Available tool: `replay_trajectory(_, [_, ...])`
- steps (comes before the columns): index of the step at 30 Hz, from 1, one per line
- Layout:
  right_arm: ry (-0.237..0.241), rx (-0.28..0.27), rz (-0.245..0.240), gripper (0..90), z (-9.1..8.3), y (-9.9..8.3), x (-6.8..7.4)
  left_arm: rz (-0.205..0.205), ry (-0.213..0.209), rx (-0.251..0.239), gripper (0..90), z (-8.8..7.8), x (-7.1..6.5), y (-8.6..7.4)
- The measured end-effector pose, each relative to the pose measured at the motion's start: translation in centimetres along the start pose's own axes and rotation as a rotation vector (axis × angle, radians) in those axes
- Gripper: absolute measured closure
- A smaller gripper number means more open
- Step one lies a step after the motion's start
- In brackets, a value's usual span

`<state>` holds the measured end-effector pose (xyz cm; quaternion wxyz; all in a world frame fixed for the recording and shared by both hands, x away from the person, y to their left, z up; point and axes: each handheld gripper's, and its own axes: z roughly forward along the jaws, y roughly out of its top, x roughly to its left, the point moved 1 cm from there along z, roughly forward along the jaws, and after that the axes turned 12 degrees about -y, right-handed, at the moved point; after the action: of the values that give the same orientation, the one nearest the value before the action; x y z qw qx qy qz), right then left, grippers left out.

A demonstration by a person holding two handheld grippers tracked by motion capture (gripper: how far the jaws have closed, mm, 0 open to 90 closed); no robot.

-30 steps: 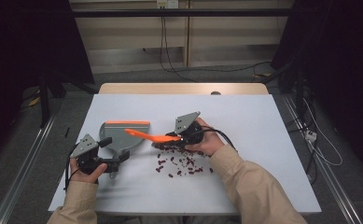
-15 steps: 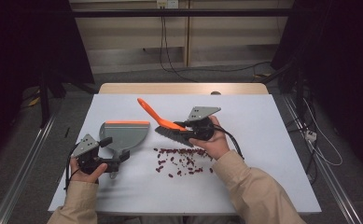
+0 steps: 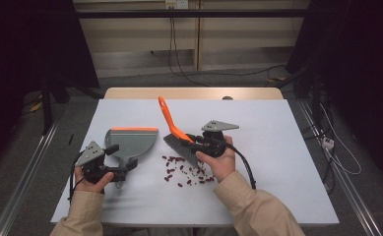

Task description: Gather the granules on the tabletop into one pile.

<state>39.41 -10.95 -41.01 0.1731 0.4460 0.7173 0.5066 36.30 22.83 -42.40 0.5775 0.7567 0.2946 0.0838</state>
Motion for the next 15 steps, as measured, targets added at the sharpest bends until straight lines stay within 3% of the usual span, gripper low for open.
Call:
replay_trajectory(3, [0.01, -0.002, 0.038, 71.4, 0.1, -0.4, 0.8, 0.0, -0.001, -0.001, 5.7, 0.0, 0.0, 0.0])
replay_trajectory(8, [0.014, 0.001, 0.055, 71.5, 0.6, -1.2, 2.7, 0.002, 0.002, -0.002, 5.7, -0.1, 0.0, 0.0])
replay_trajectory(10, [0.038, 0.005, 0.073, 71.4, 0.9, -1.6, 3.5, 0.002, 0.003, -0.004, 5.7, -0.1, 0.0, 0.1])
replay_trajectory(15, [0.056, 0.042, 0.066, 71.4, 1.9, -2.5, 5.4, 0.003, 0.001, -0.006, 5.7, -0.1, 0.0, 0.1])
